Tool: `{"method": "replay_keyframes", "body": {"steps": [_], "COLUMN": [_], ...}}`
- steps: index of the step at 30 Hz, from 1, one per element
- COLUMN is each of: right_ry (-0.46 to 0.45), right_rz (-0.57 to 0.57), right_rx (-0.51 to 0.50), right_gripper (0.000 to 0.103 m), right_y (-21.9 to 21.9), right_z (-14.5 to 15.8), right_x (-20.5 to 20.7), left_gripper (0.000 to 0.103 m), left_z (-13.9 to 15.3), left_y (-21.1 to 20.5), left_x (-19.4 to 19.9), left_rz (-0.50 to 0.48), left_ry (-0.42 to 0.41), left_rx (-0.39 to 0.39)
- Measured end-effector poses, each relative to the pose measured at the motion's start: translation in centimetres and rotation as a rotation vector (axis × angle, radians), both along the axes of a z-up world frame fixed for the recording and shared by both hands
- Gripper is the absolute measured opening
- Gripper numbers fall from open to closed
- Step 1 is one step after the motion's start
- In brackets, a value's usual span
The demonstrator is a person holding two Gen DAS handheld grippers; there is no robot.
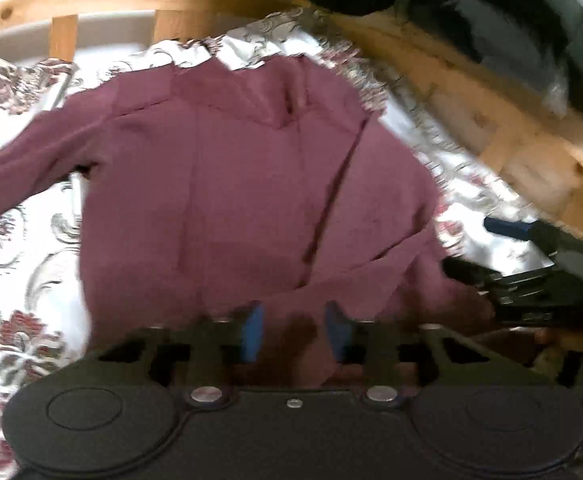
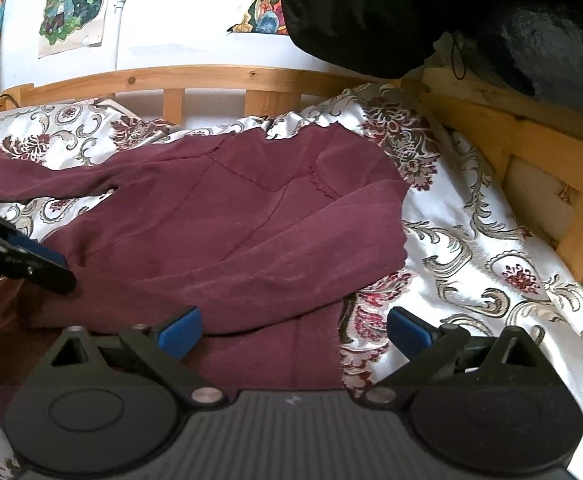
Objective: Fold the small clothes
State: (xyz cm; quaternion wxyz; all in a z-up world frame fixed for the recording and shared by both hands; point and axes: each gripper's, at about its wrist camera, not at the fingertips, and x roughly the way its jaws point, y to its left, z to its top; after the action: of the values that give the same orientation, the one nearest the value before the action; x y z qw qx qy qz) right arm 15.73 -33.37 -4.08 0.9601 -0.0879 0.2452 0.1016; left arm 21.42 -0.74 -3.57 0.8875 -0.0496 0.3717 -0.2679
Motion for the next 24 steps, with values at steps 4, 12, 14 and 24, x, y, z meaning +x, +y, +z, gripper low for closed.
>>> {"method": "replay_keyframes", "body": {"steps": [4,12,14,24], "right_ry": [-0.002,0.006,0.001,-0.002], "right_rz": [-0.022,-0.025,-0.025,-0.047], "right_rx": [0.011,0.022,0.022,0.027], "right_gripper": [0.102,0.102,0.102,0.102], "right_y": [-0.4,-0.4,-0.4,-0.8], "right_z": [0.1,0.2,0.3,0.3], "right_x": [0.2,0.3,0.2,0.4], "left_gripper": [0.006,0.066,0.069,0.014], "left_z": [1.0,1.9,1.6,-0.8], "left_y": [-1.3,-3.0,-2.6,-0.6], "left_x": [-2.2,-3.5,-1.8,2.2], "left_rz": [-0.121,-0.101,-0.077,-0.076], "left_ry": [-0.07,-0.225,-0.193,0.071], "left_rx": [0.046,0.239,0.226,0.13]}}
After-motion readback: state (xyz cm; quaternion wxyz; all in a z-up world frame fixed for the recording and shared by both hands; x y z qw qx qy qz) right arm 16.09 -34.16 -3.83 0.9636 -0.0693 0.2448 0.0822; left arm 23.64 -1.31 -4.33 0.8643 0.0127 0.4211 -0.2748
